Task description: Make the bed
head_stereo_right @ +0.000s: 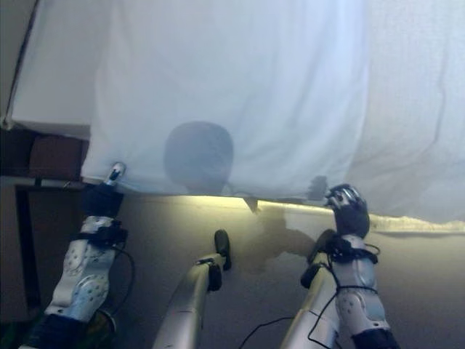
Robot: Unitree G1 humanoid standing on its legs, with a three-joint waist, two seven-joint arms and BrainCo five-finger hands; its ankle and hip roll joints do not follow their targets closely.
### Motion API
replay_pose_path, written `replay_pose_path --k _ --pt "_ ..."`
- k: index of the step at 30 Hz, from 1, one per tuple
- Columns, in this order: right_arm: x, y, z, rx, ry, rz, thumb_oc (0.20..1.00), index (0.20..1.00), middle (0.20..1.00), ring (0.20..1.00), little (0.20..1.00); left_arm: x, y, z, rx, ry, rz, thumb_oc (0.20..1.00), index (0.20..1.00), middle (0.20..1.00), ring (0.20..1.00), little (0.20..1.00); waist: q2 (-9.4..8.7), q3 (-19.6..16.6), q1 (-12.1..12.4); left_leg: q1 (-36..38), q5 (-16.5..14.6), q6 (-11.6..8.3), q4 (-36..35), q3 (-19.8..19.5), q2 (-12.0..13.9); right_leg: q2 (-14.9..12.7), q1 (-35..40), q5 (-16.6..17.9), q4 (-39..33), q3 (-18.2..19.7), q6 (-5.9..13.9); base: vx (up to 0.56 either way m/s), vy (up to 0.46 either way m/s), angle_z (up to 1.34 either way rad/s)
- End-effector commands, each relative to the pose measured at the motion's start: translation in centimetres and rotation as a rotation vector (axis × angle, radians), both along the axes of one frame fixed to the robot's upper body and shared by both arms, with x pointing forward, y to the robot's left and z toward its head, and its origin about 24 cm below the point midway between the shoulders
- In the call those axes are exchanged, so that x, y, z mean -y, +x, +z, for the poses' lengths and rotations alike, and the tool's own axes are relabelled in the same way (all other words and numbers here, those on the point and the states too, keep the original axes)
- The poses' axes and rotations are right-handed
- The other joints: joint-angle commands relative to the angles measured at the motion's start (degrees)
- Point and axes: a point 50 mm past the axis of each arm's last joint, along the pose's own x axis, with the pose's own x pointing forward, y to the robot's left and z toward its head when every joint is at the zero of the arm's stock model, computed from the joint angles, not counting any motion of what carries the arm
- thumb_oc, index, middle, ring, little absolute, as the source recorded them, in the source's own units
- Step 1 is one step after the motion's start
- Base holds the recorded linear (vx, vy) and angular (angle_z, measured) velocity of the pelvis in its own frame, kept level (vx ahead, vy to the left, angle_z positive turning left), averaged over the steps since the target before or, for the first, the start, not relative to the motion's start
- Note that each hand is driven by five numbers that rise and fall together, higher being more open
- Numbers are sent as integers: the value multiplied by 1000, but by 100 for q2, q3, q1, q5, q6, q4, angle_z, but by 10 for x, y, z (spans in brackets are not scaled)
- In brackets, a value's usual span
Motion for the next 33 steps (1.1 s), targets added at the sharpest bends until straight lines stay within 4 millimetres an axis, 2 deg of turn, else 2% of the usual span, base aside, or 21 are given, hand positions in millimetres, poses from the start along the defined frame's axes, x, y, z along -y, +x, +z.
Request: replay_pose_path --k 1,2,3,4,5,6,8,9,11,12,13,17,20,26,28,29,33 --pt "11 -1 20 99 -43 -31 200 200 200 200 200 -5 -19 21 146 9 29 200 200 200 200 200 -97 -121 113 228 -244 -494 -354 -56 -82 573 191 427 -1050 34 -54 -28 -2 -44" --pt "11 0 20 100 -45 -31 200 200 200 200 200 -5 -19 21 146 6 29 200 200 200 200 200 -88 -121 125 232 -243 -504 -357 -43 -65 596 188 429 -1063 46 -66 -21 44 -28" --pt "7 4 29 128 -69 -8 200 200 200 200 200 -5 -20 18 143 -17 44 200 200 200 200 200 -89 -121 158 106 -265 -562 -35 -179 -4 887 121 442 -1138 298 -122 -5 42 -4" --pt "7 4 29 128 -69 -7 200 200 200 200 200 -5 -20 18 143 -17 45 200 200 200 200 200 -83 -121 168 84 -288 -568 5 -179 20 910 121 445 -1149 295 -129 -58 17 -8" --pt "2 12 41 165 -81 5 200 200 200 200 200 -6 -21 23 165 12 68 200 200 200 200 200 -276 -121 476 -440 -299 -718 568 -912 22 887 88 404 -1260 387 -187 -54 -38 -14" --pt "2 12 42 167 -81 5 200 200 200 200 200 -6 -21 23 167 13 69 200 200 200 200 200 -273 -121 476 -461 -299 -728 581 -922 28 892 75 400 -1256 381 -194 -52 -20 -76" --pt "7 9 38 148 -74 -4 200 200 200 200 200 -3 -18 16 136 -13 64 200 200 200 200 200 -143 -121 375 -206 -120 -697 -113 -831 108 919 86 373 -1292 297 -152 -18 13 -77" --pt "13 8 40 151 -85 -22 200 200 200 200 200 0 -18 13 129 -24 43 200 200 200 200 200 -40 -121 298 -267 35 -756 -250 -698 55 797 54 496 -1435 105 -92 -55 28 39" --pt "16 8 41 147 -94 -40 200 200 200 200 200 1 -18 13 126 -15 40 200 200 200 200 200 5 -121 258 -345 80 -733 -285 -612 29 770 -33 541 -1435 112 -77 -44 25 86" --pt "20 6 42 152 -89 -64 200 200 200 200 200 1 -18 13 125 -21 43 200 200 200 200 200 9 -121 182 -343 109 -781 -383 -428 95 744 -24 545 -1512 111 -70 -4 16 50" --pt "21 5 40 151 -75 -77 200 200 200 200 200 3 -15 7 100 -35 34 200 200 200 200 200 10 -121 98 -330 220 -861 -499 -146 307 690 -66 484 -1408 39 -73 1 49 44" --pt "17 6 36 137 -57 -77 200 200 200 200 200 0 -11 3 76 -36 55 200 200 200 200 200 -45 -121 108 -470 152 -723 -447 -222 199 684 -291 565 -1281 195 -46 4 49 25" --pt "15 10 33 127 -27 -92 200 200 200 200 200 -2 -7 -7 28 -40 80 200 200 200 200 200 -104 -121 149 -633 67 -669 -350 -169 208 590 -326 562 -1257 124 -28 9 5 4" --pt "10 32 9 -16 7 -136 200 200 200 200 200 -15 22 -40 -173 22 209 200 200 200 200 200 -265 -121 117 -771 -105 -543 -198 -82 184 542 -392 664 -1220 167 23 0 38 -2" --pt "11 36 6 -34 9 -144 200 200 200 200 200 -17 27 -43 -197 31 226 200 200 200 200 200 -279 -121 115 -798 -133 -531 -167 -71 182 540 -431 656 -1190 186 22 2 25 -2" --pt "11 41 1 -72 3 -151 200 200 200 200 200 -24 34 -51 -248 -6 270 200 200 200 200 200 -296 -121 95 -819 -163 -519 -119 -53 187 549 -460 663 -1172 208 22 1 45 -5" --pt "17 51 -3 -132 -37 -177 200 200 200 200 200 -43 43 -58 -326 21 357 200 200 200 200 200 -306 -121 67 -967 -273 -461 96 16 229 530 -658 656 -1001 287 17 10 50 -11"
